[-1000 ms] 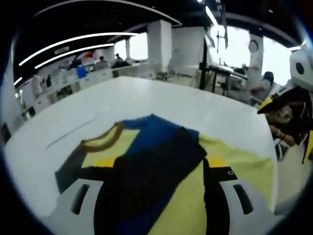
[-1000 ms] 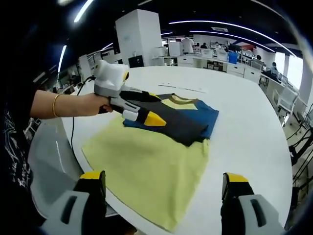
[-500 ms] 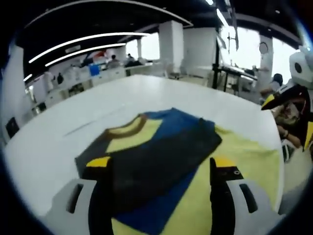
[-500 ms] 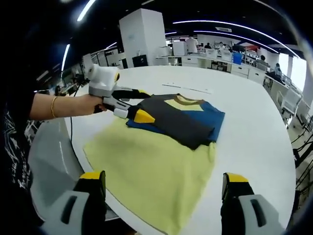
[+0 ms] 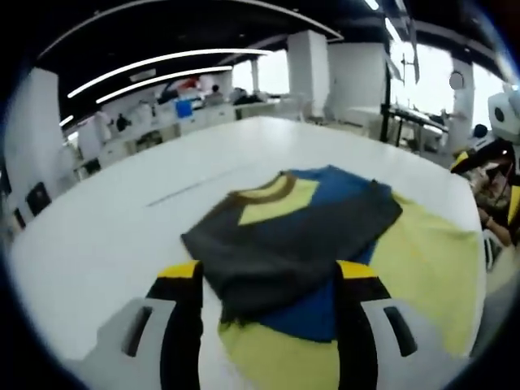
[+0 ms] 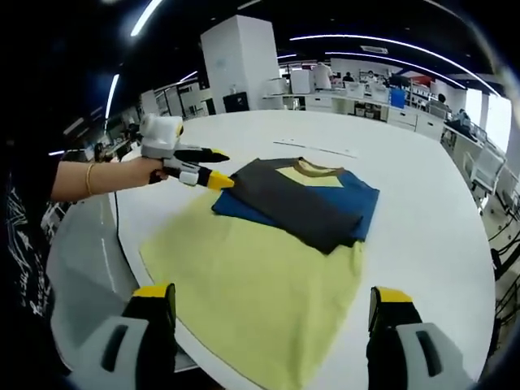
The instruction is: Fold the garment on the visible template until the final outline fits inside the template.
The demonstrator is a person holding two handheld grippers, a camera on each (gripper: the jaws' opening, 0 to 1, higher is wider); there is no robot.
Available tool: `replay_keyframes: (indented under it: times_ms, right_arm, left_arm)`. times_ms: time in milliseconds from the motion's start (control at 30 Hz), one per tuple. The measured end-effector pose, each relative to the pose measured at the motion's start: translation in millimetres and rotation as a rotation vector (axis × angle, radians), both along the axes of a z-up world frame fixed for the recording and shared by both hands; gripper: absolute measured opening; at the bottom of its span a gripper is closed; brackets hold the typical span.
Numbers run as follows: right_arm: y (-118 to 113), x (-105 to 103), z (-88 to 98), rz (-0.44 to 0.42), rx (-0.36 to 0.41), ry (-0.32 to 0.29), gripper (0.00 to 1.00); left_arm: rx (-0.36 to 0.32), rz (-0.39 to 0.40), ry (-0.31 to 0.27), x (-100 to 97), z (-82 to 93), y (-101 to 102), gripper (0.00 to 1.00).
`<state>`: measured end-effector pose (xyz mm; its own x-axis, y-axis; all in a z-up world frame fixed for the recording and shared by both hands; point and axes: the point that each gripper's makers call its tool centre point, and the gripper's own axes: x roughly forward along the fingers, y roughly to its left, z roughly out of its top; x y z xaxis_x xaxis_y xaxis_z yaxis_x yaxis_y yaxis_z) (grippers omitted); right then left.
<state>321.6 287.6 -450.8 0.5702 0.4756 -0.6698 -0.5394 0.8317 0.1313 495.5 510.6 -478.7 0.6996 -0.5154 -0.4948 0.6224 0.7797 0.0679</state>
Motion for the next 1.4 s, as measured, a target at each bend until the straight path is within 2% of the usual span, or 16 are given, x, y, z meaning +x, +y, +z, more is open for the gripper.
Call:
replay_keyframes:
  times_ms: [167, 500, 567, 900, 1067, 1167, 1400]
  right_arm:
    - [-1.3, 0.9, -2.2, -0.002, -0.001, 0.006, 0.99]
    - [-2.2, 2.1, -4.2, -0.007, -0.001, 0.014, 0.99]
    - [-3.1, 2.1, -4.6, -0.010, -0.001, 0.015, 0.99]
    - [-9.4, 1.6, -6.3, -0.034, -0.001, 0.023, 0.99]
    - [-13.2, 0.5, -7.6, -0.042, -0.007, 0.030, 0.99]
    - [-12.7, 0.3, -7.8, -0.044, -0.006, 0.031, 0.99]
    - [-7.5, 0.1, -8.2, -0.028, -0.004, 0.035, 0.99]
  left_arm:
    - [0.022, 0.000, 0.022, -4.9, -8.4, 15.1, 0.44]
    - [0.054, 0.026, 0.044, -8.9, -21.8, 33.8, 0.23]
    - [0.077, 0.032, 0.051, -8.7, -26.8, 38.4, 0.18]
    - [0.114, 0.035, 0.062, -0.9, -41.3, 42.2, 0.10]
    - [0.113, 0.037, 0.066, -0.4, -43.2, 43.3, 0.01]
    - [0.106, 0.014, 0.067, -4.1, -43.7, 40.0, 0.01]
    - [0.135, 0.022, 0.063, -9.4, -46.4, 42.2, 0.02]
